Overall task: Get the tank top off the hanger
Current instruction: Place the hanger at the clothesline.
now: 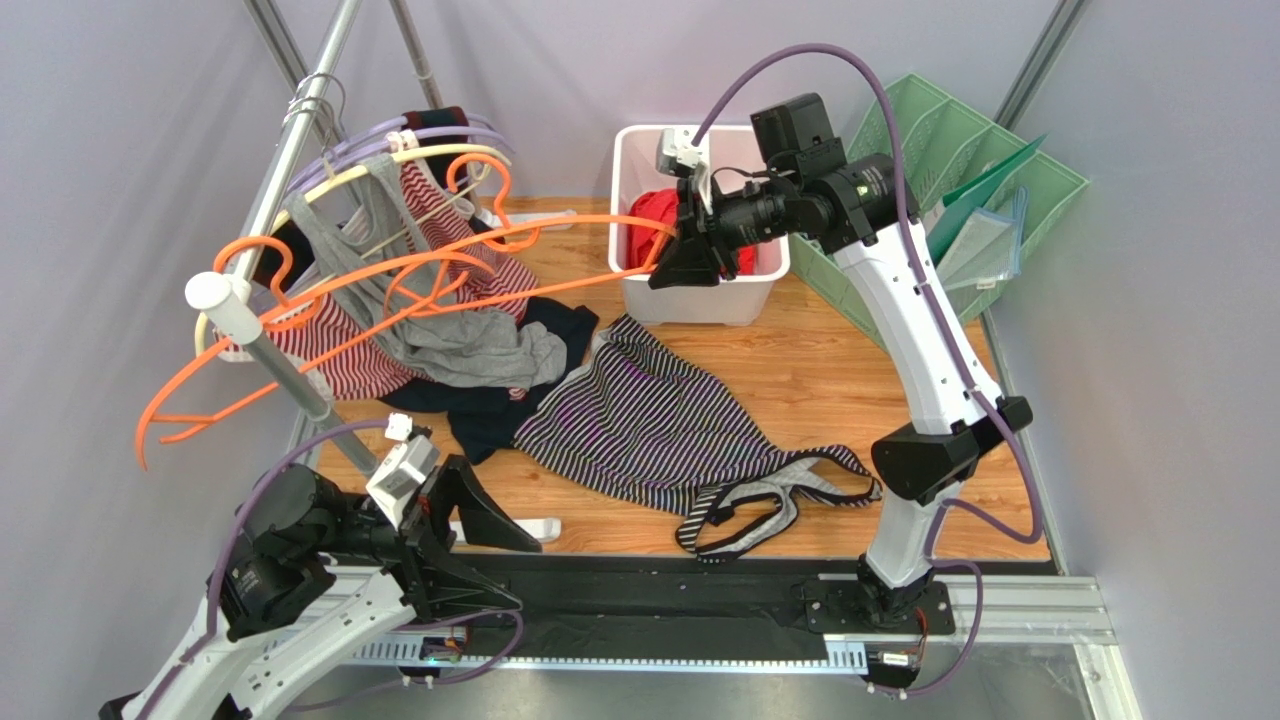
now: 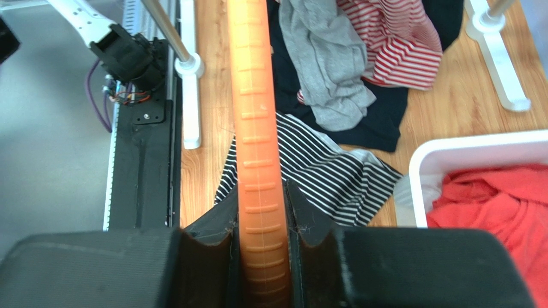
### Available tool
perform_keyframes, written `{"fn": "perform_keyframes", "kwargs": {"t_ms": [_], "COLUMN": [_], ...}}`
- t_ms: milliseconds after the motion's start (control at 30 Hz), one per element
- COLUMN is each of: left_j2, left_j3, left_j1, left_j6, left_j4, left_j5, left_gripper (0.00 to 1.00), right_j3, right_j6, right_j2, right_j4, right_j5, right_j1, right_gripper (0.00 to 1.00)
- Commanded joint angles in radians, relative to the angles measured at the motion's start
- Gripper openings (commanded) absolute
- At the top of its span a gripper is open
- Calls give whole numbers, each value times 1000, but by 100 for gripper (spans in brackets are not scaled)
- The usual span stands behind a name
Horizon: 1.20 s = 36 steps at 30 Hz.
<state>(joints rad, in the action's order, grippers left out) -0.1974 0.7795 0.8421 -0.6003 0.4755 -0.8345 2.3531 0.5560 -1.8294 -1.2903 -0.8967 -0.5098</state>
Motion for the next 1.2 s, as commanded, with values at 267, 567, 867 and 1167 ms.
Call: {"fn": "perform_keyframes", "kwargs": {"t_ms": [267, 567, 867, 1167], "left_j2": [-48, -31, 3, -7], "left_j3": [20, 7, 1, 1], "left_j1": [0, 0, 0, 0], "left_j6": [-19, -29, -41, -38], "left_j4": [-38, -44, -44, -46], "left_j5": [12, 14, 12, 9], "left_gripper": [72, 72, 72, 72], "right_j3": [-25, -15, -44, -84], "right_j6": [-57, -255, -294, -167], "right_j2": [15, -53, -73, -36], "right_j4": [241, 549, 619, 516], "right_j5": [-159, -98, 1, 105], "right_j1": [-82, -196, -208, -208], "right_gripper": [0, 0, 0, 0]}}
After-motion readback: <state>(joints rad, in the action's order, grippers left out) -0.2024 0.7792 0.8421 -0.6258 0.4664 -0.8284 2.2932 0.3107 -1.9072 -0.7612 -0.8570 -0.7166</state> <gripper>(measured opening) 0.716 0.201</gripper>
